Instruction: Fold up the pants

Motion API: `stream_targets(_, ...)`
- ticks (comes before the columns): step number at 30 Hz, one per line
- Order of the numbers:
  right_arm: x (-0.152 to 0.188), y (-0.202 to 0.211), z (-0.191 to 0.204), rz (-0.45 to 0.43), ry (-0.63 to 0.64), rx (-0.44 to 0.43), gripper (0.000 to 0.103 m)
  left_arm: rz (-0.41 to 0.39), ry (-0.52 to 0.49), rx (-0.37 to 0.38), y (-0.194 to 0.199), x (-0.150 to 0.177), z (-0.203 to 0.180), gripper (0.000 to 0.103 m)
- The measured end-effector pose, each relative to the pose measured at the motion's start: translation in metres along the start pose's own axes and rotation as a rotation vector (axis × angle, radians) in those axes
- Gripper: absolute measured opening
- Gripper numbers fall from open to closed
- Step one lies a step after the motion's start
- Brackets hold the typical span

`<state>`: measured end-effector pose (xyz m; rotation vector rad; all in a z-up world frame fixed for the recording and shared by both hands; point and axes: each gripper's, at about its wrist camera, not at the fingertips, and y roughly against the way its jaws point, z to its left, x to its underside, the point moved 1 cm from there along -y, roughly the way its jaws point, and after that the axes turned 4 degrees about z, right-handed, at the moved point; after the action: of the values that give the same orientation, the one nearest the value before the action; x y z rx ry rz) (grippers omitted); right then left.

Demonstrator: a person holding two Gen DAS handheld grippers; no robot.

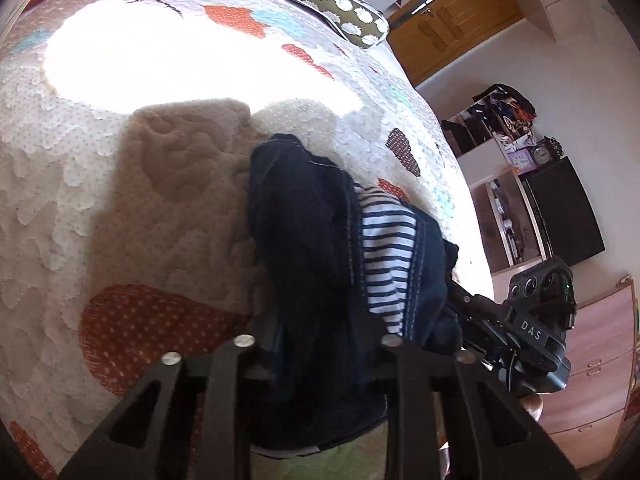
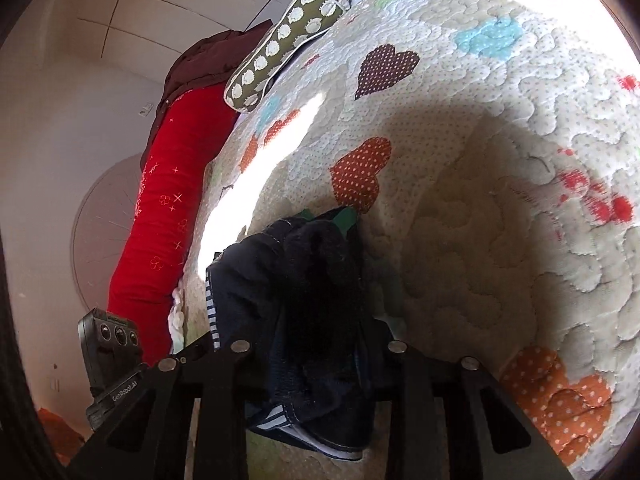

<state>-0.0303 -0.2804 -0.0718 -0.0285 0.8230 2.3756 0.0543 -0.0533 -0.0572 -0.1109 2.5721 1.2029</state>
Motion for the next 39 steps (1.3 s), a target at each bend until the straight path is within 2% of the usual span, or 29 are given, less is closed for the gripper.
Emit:
stream_targets(2, -0.001, 0.002, 0.009, -0.005, 0.032, 0.002, 0.023, -0.022, -0.013, -0.008, 0.006, -0.003, -0.006, 0.016)
stream_targets(7, -0.018, 0.010, 0.038, -0.037, 0.082, -0.036, 0.019, -0.086, -0.008, -0.010, 0.026, -0.028, -0.010, 0.016)
stream_targets(10, -0.035, 0.006, 0.056, -0.050, 0.129, -0.032, 0.018, -0.126, -0.025, -0.063, 0.033, -0.045, -0.011, 0.016)
stream_targets(12, -0.044, -0.003, 0.062, -0.052, 0.148, -0.016, 0.019, -0.140, -0.023, -0.144, 0.030, -0.052, -0.008, 0.018)
stream_targets(14, -0.051, -0.015, 0.062, -0.056, 0.176, 0.063, 0.023, -0.136, -0.027, -0.275, 0.019, -0.055, 0.000, 0.021)
stream_targets(15, -0.053, -0.021, 0.060, -0.067, 0.193, 0.145, 0.023, -0.121, -0.030, -0.327, 0.013, -0.055, 0.004, 0.021)
stream_targets(17, -0.055, -0.030, 0.057, -0.058, 0.219, 0.264, 0.024, -0.120, -0.018, -0.327, 0.014, -0.048, 0.013, 0.021)
stream_targets(18, -0.055, -0.026, 0.056, -0.061, 0.224, 0.267, 0.024, -0.138, -0.013, -0.317, 0.020, -0.043, 0.015, 0.021)
stream_targets(21, -0.046, -0.001, 0.070, -0.151, 0.271, 0.266, 0.023, -0.212, -0.030, -0.339, 0.044, -0.023, 0.013, 0.031)
stream_targets(24, -0.030, 0.012, 0.090, -0.161, 0.350, 0.218, 0.023, -0.278, -0.046, -0.384, 0.063, -0.007, 0.007, 0.039)
stream_targets(27, -0.012, -0.001, 0.097, -0.093, 0.384, 0.144, 0.023, -0.333, -0.071, -0.427, 0.080, 0.007, -0.004, 0.043)
stream_targets(31, 0.000, -0.047, 0.070, 0.027, 0.344, 0.259, 0.020, -0.425, -0.121, -0.521, 0.104, 0.029, -0.022, 0.060)
stream_targets(32, 0.002, -0.047, 0.065, 0.016, 0.329, 0.249, 0.020, -0.451, -0.136, -0.548, 0.110, 0.034, -0.027, 0.063)
stream_targets(34, 0.008, -0.031, 0.069, -0.031, 0.318, 0.243, 0.021, -0.518, -0.163, -0.617, 0.122, 0.046, -0.037, 0.079)
stream_targets(37, 0.022, -0.004, 0.081, -0.113, 0.348, 0.260, 0.032, -0.647, -0.174, -0.762, 0.136, 0.060, -0.048, 0.089)
stream_targets(39, 0.031, 0.011, 0.085, -0.163, 0.360, 0.313, 0.038, -0.698, -0.177, -0.828, 0.140, 0.067, -0.054, 0.096)
